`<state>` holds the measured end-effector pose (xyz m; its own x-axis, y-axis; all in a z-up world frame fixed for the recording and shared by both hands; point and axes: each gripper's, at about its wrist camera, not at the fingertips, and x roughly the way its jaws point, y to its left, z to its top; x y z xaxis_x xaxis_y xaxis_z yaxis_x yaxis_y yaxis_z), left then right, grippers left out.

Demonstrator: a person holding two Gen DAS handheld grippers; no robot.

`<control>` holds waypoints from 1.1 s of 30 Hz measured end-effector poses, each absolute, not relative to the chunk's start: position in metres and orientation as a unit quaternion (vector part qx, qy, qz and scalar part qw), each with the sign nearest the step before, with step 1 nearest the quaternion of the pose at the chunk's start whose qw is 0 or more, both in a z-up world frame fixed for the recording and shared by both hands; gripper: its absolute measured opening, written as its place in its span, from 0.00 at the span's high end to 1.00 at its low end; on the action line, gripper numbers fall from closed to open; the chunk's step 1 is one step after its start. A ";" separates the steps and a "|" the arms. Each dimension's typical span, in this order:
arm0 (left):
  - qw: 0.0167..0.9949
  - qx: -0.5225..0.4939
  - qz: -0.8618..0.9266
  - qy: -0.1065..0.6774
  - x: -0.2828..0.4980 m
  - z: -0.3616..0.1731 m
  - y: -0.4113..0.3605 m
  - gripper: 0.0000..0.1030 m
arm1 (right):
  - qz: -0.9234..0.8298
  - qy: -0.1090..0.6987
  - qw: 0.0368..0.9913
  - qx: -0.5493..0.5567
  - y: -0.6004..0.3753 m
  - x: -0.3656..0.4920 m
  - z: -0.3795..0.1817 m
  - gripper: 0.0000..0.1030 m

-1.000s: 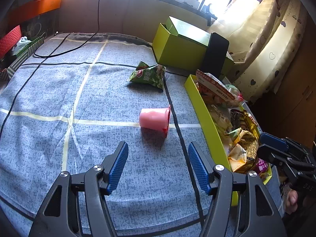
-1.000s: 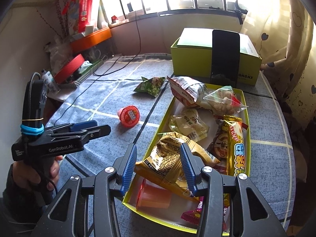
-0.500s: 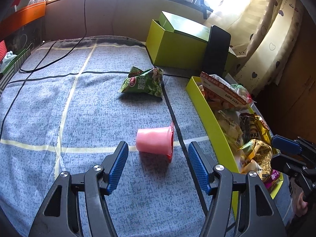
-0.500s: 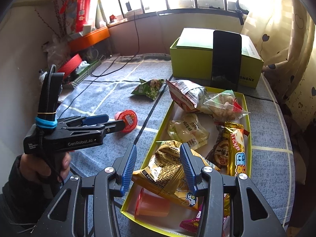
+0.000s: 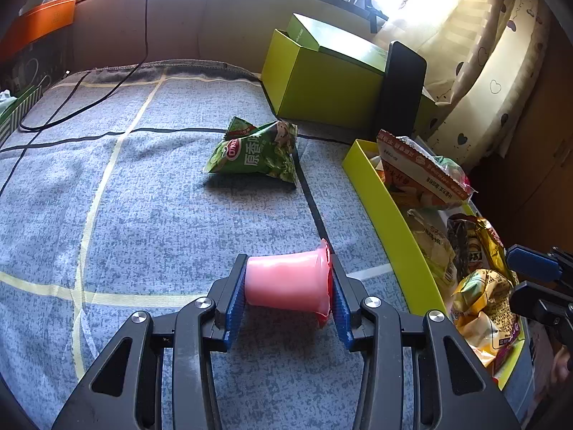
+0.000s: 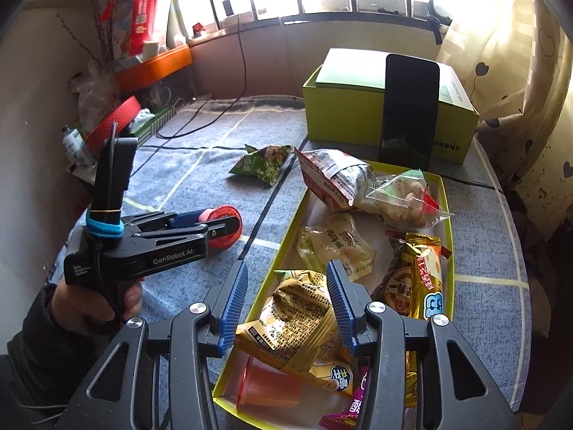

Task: Organize snacks
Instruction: 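Grasp the green snack bag with the right gripper while the left holds the pink cup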

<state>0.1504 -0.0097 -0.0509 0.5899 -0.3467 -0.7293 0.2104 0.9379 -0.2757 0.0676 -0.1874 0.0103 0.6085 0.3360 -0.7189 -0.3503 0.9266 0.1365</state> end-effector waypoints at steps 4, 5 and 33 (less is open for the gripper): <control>0.890 -0.087 -0.156 0.420 0.149 -0.050 -0.007 0.58 | 0.190 0.402 0.896 -0.013 -0.183 0.073 0.012 0.57; 0.891 -0.088 -0.155 0.418 0.148 -0.049 -0.006 0.58 | 0.191 0.403 0.895 -0.013 -0.181 0.075 0.013 0.57; 0.914 -0.125 -0.093 0.375 0.138 -0.039 0.044 0.58 | 0.227 0.499 0.836 0.017 -0.089 0.236 0.024 0.42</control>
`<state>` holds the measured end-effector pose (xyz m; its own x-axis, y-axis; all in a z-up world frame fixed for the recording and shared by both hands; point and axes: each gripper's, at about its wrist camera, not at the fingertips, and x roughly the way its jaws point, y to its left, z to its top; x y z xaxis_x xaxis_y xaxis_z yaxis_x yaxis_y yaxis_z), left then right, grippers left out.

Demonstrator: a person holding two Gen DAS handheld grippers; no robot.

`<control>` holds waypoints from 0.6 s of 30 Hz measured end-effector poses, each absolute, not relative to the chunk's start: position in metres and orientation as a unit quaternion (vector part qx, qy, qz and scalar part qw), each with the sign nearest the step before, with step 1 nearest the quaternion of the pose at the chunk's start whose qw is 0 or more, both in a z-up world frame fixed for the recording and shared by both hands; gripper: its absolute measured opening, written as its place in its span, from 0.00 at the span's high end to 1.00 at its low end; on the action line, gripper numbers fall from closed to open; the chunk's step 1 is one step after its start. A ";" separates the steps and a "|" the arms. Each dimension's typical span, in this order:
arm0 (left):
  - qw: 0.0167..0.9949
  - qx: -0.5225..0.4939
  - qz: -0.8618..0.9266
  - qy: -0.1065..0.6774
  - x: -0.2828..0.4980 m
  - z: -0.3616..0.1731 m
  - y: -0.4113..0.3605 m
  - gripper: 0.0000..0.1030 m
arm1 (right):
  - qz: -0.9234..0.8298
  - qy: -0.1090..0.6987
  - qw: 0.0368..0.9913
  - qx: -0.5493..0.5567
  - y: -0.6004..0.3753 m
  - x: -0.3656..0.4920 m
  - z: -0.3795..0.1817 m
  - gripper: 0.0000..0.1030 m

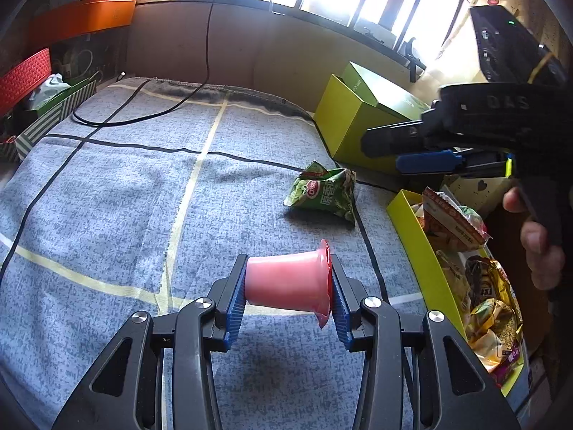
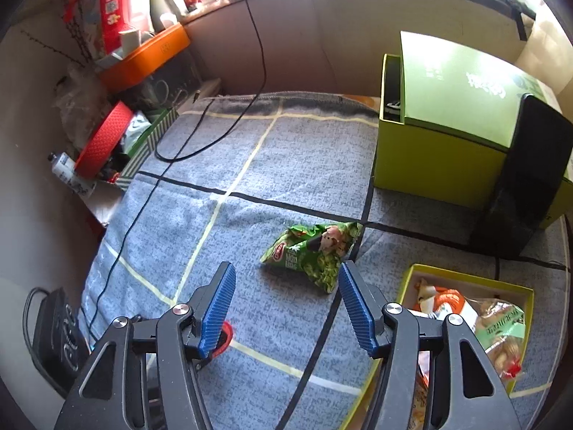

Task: Organize snacks
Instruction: 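Grasp the green snack bag with the right gripper while the left holds the pink cup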

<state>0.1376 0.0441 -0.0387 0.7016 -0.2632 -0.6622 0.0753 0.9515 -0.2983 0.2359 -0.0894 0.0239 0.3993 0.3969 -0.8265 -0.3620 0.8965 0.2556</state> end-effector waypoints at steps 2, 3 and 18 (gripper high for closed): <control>0.914 -0.126 -0.091 0.375 0.138 -0.039 0.045 0.58 | 0.219 0.522 0.824 0.027 -0.086 0.254 0.012 0.40; 0.914 -0.126 -0.090 0.375 0.138 -0.040 0.046 0.58 | 0.214 0.534 0.818 0.031 -0.085 0.261 0.006 0.39; 0.912 -0.131 -0.086 0.378 0.140 -0.042 0.048 0.58 | 0.170 0.594 0.786 0.019 -0.065 0.302 -0.040 0.35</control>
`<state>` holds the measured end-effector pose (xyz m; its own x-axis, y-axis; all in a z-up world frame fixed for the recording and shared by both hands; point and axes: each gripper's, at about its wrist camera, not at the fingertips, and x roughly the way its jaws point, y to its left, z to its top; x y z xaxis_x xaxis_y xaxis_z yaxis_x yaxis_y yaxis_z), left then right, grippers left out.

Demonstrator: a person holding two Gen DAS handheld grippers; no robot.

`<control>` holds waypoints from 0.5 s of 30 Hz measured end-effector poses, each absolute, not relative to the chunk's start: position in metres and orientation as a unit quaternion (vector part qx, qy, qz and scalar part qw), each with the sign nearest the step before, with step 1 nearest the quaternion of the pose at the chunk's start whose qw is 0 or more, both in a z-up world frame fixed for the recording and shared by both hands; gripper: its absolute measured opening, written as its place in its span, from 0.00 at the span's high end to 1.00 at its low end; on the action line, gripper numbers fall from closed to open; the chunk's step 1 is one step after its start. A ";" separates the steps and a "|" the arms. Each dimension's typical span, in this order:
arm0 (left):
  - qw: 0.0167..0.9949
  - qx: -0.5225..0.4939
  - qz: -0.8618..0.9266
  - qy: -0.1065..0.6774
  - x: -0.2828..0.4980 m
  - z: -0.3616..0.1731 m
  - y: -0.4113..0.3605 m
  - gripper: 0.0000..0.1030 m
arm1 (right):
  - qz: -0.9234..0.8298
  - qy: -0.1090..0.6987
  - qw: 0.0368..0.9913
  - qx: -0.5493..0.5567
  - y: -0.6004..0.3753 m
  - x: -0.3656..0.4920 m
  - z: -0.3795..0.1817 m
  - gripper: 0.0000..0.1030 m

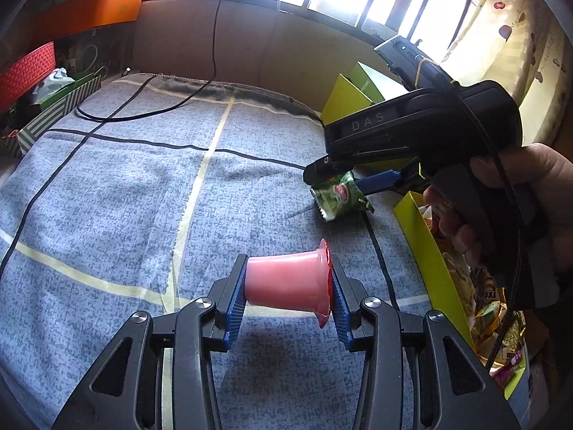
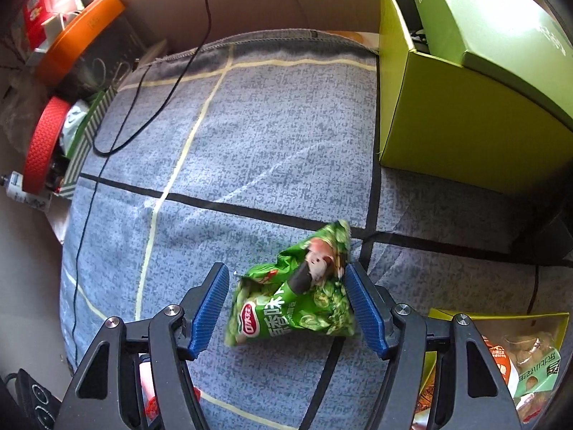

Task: Organize snacks
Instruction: 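Grasp the green snack bag with the right gripper while the left holds the pink cup, then carry the green bag with the right gripper while the left carries the pink cup toward the tray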

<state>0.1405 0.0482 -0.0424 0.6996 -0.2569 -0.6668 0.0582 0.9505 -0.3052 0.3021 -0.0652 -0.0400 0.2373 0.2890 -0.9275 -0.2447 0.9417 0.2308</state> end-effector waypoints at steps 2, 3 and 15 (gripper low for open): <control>0.912 -0.132 -0.087 0.378 0.141 -0.043 0.049 0.58 | 0.170 0.595 0.785 0.006 -0.061 0.302 -0.045 0.33; 0.912 -0.132 -0.087 0.379 0.141 -0.043 0.049 0.58 | 0.171 0.592 0.787 -0.005 -0.058 0.300 -0.045 0.33; 0.910 -0.132 -0.091 0.383 0.143 -0.046 0.049 0.58 | 0.179 0.588 0.788 -0.038 -0.059 0.290 -0.043 0.47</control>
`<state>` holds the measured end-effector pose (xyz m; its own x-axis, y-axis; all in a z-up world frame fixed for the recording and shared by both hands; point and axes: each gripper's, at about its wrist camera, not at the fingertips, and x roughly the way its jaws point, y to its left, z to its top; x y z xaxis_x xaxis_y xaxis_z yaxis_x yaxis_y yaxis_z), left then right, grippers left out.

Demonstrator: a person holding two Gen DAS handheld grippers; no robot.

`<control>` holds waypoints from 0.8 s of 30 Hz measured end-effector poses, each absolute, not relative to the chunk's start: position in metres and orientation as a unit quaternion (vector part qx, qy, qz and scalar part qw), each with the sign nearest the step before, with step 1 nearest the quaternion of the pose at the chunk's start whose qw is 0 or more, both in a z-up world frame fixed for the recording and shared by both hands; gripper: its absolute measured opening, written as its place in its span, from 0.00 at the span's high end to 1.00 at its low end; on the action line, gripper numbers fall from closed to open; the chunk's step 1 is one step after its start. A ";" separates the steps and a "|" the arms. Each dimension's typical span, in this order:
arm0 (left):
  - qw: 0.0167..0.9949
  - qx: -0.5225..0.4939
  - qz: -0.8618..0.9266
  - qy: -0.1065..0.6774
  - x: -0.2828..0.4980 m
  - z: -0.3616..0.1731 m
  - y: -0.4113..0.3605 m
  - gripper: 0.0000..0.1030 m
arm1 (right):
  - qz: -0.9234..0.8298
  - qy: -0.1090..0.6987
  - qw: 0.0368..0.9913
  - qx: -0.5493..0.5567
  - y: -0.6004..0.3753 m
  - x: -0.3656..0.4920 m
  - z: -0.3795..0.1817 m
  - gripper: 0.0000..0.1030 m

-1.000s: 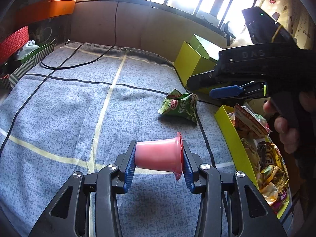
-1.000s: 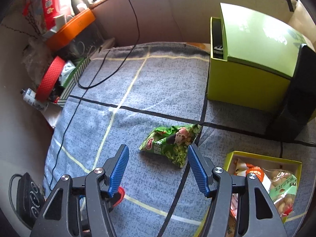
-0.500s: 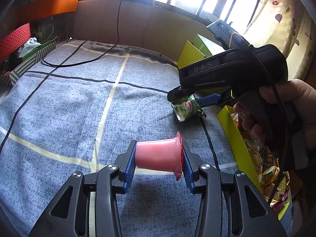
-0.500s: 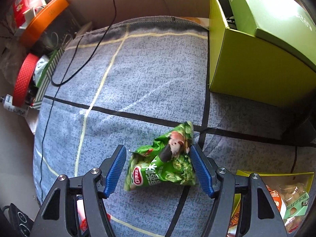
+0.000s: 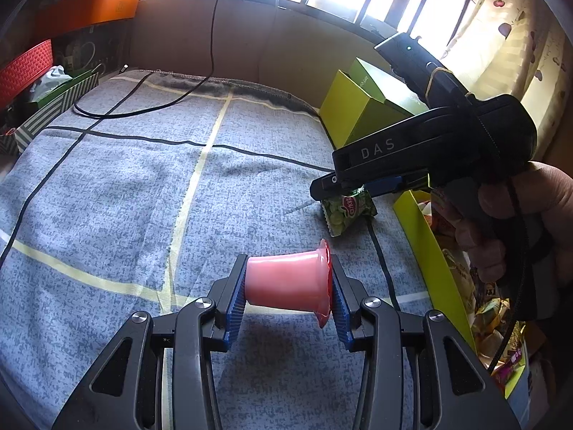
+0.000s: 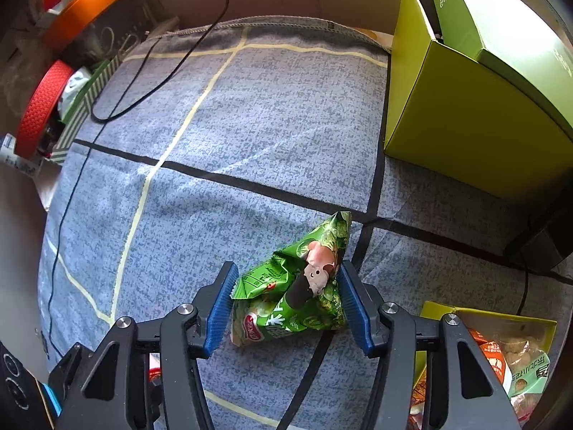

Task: Organize snacks
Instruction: 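Carry the green bag with the right gripper while the left carries the pink cup toward the tray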

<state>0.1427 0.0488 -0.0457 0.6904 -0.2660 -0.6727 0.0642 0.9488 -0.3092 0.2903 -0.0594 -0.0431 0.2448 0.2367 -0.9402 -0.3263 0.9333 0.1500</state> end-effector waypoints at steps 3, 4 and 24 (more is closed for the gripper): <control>0.910 -0.132 -0.092 0.383 0.143 -0.046 0.048 0.58 | 0.186 0.581 0.792 -0.034 -0.060 0.284 -0.037 0.48; 0.910 -0.132 -0.092 0.383 0.143 -0.046 0.048 0.58 | 0.190 0.577 0.794 -0.032 -0.060 0.282 -0.033 0.48; 0.920 -0.105 -0.091 0.367 0.130 -0.036 0.036 0.58 | 0.252 0.504 0.826 -0.005 -0.072 0.205 0.020 0.48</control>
